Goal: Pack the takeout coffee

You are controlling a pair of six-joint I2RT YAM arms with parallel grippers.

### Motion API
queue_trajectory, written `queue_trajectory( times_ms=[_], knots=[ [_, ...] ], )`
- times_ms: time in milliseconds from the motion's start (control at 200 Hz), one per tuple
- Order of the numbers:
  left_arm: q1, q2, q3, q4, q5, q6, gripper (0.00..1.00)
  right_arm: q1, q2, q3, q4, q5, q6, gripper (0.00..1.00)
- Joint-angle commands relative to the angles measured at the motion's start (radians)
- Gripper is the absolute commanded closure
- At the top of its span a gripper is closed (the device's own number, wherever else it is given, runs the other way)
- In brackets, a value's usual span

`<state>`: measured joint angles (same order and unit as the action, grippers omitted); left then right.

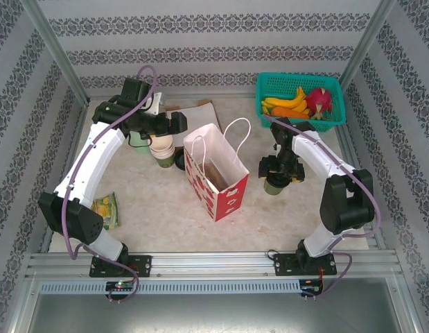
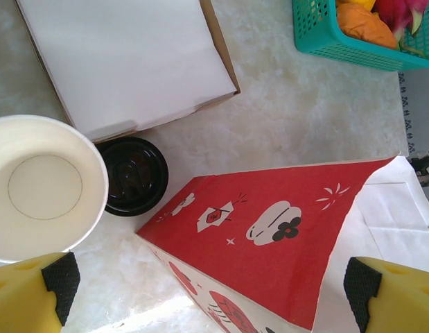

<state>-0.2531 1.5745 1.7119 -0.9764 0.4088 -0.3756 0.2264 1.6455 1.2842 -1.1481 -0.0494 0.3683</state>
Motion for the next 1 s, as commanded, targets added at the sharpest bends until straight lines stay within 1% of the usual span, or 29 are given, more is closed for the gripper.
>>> queue_trajectory(
  times_ms=[0,170,360,465,535,639,724,819,999],
  knots=[
    [0.013,-0.010,-0.009,0.033,-0.011,-0.007,0.00,0.013,-0.006,0.014,-0.002,-0.007,0.014,0.02],
    [0.013,-0.015,-0.020,0.044,-0.011,-0.003,0.00,0.022,0.007,0.013,0.012,-0.015,0.019,0.03],
    [0.014,-0.028,-0.052,0.072,-0.013,-0.006,0.00,0.031,-0.002,0.015,0.012,0.005,0.020,0.17],
    [0.015,-0.030,-0.068,0.089,-0.018,-0.003,0.00,0.042,-0.014,0.020,0.003,0.021,0.011,0.21],
    [0.019,-0.033,-0.075,0.104,0.006,0.003,0.00,0.047,-0.033,0.031,-0.021,0.032,-0.002,0.25],
    [0.042,-0.034,-0.076,0.136,0.093,0.012,0.00,0.047,-0.078,0.055,-0.079,0.035,-0.032,0.26],
    [0.048,-0.021,-0.072,0.161,0.156,0.076,0.00,0.047,-0.116,0.081,-0.146,0.033,-0.064,0.24],
    [0.046,0.021,-0.034,0.148,0.204,0.191,0.01,0.048,-0.155,0.113,-0.221,0.022,-0.096,0.25],
    [0.004,0.106,0.049,0.125,0.216,0.374,0.05,0.053,-0.206,0.200,-0.372,0.013,-0.134,0.28]
  ],
)
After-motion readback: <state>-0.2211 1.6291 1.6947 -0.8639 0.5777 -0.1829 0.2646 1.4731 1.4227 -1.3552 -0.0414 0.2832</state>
